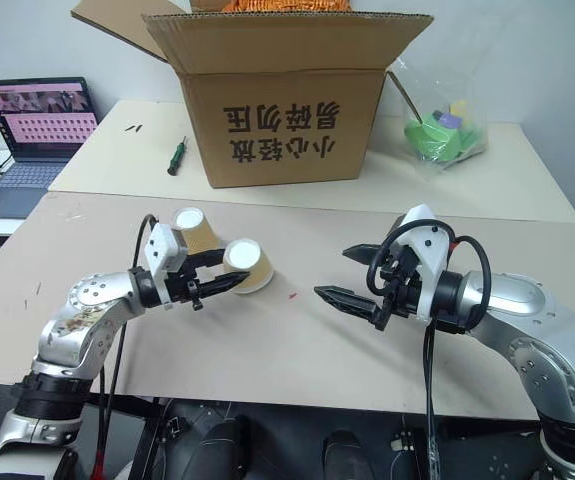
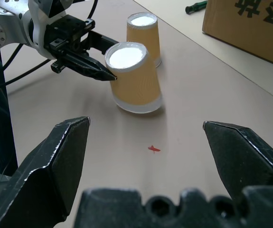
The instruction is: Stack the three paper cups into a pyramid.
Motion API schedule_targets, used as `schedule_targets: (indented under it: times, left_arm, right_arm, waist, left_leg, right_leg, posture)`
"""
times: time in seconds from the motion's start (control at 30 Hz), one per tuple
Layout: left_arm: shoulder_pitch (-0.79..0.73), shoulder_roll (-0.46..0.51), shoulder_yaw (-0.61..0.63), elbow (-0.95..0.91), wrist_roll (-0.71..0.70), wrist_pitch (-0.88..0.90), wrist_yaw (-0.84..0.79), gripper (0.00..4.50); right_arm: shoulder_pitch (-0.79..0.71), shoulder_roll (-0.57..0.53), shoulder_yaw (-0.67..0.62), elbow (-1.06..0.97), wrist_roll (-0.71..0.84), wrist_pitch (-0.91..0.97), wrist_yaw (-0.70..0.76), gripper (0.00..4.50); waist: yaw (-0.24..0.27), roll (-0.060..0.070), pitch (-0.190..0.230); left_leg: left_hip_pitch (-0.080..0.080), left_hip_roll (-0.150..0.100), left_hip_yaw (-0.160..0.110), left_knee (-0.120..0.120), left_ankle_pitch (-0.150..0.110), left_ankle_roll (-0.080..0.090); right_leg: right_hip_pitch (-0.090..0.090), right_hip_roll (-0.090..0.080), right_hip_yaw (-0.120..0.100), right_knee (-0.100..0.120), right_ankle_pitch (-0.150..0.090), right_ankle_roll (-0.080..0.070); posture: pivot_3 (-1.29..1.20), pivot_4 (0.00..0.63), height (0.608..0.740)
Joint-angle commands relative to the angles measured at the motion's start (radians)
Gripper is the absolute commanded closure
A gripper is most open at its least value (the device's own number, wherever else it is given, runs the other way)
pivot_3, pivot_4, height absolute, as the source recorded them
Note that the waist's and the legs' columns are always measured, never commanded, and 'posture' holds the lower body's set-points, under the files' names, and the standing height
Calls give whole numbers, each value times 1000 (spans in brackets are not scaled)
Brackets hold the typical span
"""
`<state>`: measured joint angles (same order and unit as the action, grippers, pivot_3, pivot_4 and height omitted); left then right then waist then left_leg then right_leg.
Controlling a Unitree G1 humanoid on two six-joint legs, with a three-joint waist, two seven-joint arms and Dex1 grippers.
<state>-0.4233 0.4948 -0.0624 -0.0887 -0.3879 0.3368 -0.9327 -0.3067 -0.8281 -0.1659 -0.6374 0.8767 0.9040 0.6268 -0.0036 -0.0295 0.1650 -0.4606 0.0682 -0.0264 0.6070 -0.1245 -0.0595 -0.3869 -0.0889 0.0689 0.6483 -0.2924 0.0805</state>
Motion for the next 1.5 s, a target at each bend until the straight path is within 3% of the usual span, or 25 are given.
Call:
schedule_targets:
  times: [0.03, 0.23, 0.43, 0.63, 0.77, 0.8, 1.07, 1.2, 1.37, 1.5]
  left_arm:
    - [-69, -68, -77, 79, 39, -70, -29, 2547]
    - [-211, -210, -158, 332, 106, -183, -69, 2547]
    - [-264, -273, -194, 509, 169, -279, -107, 2547]
    - [-281, -313, -203, 569, 193, -323, -135, 2547]
    - [-273, -316, -192, 558, 200, -335, -132, 928]
    - [-266, -313, -177, 521, 185, -327, -129, 610]
    - [-149, -180, -65, 117, 93, -150, -69, 610]
    - [-25, -107, 25, -103, 47, -4, 41, 610]
    - [117, -212, 134, -274, 149, 129, 445, 610]
    - [228, -298, 112, -355, 208, 131, 596, 610]
  right_arm:
    - [-14, 10, -11, -30, -1, -19, -20, 0]
    - [8, 10, -31, -70, 15, -5, -55, 0]
    - [31, 9, -69, -107, 49, 5, -101, 0]
    - [52, 6, -81, -127, 74, 6, -138, 0]
    - [55, 3, -83, -128, 86, 3, -149, 0]
    - [54, 3, -80, -124, 89, 1, -148, 0]
    - [26, 3, -36, -69, 72, -19, -106, 0]
    - [7, 2, -17, -35, 51, -30, -73, 0]
    - [-17, 1, -1, 8, 23, -39, -32, 0]
    - [-44, 10, 17, 31, 8, -38, -9, 0]
  waist:
    - [3, 0, 0]
    - [3, 0, 0]
    - [-2, 0, 0]
    - [6, 0, 0]
    - [6, 0, 0]
    - [6, 0, 0]
    - [-11, 1, 0]
    - [-14, 1, 0]
    - [-2, 1, 0]
    - [0, 1, 0]
  left_leg:
    - [0, 0, 0, 1, 0, 0]
    - [0, 0, 0, 1, 0, 1]
    - [0, -1, -1, 1, 0, 1]
    - [0, -1, -1, 2, 0, 1]
    - [0, -1, -1, 2, 0, 1]
    - [0, -1, -1, 2, 0, 1]
    - [0, -1, -1, 2, 0, 1]
    - [1, -1, -1, 2, 0, 1]
    - [1, -1, -2, 5, 0, 1]
    - [1, -1, -1, 7, 0, 1]
  right_leg:
    - [0, 0, 0, 0, 0, 0]
    - [0, 0, 1, 0, 0, 1]
    - [0, 0, 1, 1, 0, 1]
    - [1, 0, 0, 1, 1, 2]
    - [1, 0, 0, 1, 1, 2]
    - [1, 0, 0, 1, 1, 2]
    - [1, 0, 0, 3, 1, 2]
    - [1, 0, 1, 5, 1, 2]
    - [1, 0, 1, 8, 0, 2]
    - [2, 0, 1, 8, 1, 3]
  posture:
    - [0, 150, 705]
    - [0, 150, 705]
    - [0, 150, 705]
    - [0, 150, 705]
    - [0, 150, 705]
    - [0, 150, 705]
    - [0, 150, 705]
    - [0, 150, 705]
    - [0, 150, 705]
    - [0, 150, 705]
